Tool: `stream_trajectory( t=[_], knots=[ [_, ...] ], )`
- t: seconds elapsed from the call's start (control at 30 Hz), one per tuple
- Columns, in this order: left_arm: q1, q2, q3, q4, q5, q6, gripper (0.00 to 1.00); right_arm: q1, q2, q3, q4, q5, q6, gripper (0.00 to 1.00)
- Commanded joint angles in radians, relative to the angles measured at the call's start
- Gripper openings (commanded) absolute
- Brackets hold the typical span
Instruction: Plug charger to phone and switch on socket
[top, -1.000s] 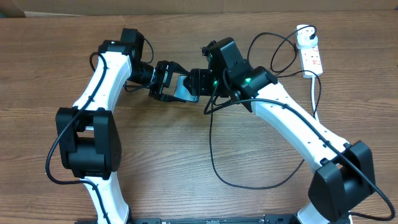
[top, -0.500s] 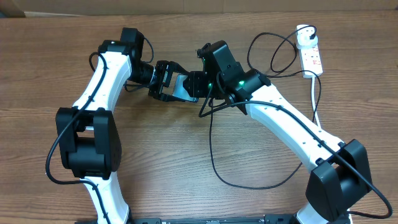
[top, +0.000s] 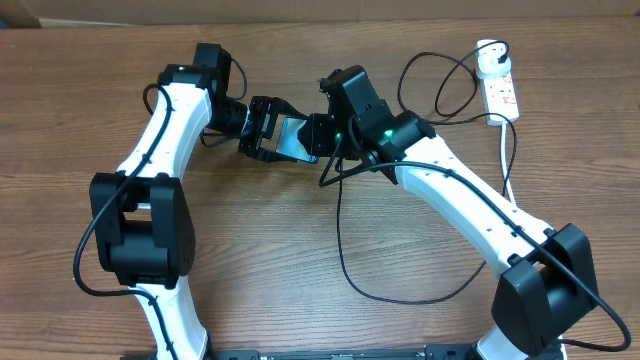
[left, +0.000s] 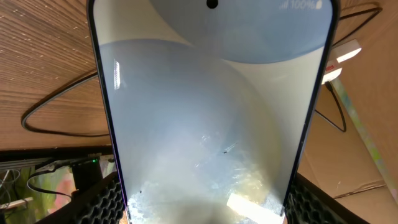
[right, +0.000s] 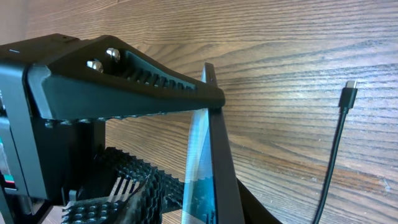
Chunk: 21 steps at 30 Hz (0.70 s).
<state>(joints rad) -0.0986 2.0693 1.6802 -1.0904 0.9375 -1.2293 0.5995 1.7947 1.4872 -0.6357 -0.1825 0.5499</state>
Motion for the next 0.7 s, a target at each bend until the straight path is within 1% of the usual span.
stream_trajectory(
  t=[0.0,0.13,0.3,0.57,0.67],
  knots=[
    [-0.007,0.003,0.034,0.007,0.02,-0.014,0.04,0.007,0.003,0.018,0.004,0.01,0.027,0.28],
    [-0.007,0.003,0.034,0.007,0.02,-0.013,0.04,0.008,0.003,0.018,0.003,0.011,0.031,0.21],
    [-0.007,0.003,0.034,0.008,0.021,-0.013,0.04,0.008,0.003,0.018,0.003,0.018,0.039,0.04],
    [-0.006,0.003,0.034,0.019,0.019,-0.012,0.04,0.007,0.003,0.018,0.0,0.034,0.053,0.04],
    [-0.006,0.003,0.034,0.022,-0.02,-0.012,0.04,0.003,0.003,0.018,-0.001,0.039,0.053,0.04]
  ],
)
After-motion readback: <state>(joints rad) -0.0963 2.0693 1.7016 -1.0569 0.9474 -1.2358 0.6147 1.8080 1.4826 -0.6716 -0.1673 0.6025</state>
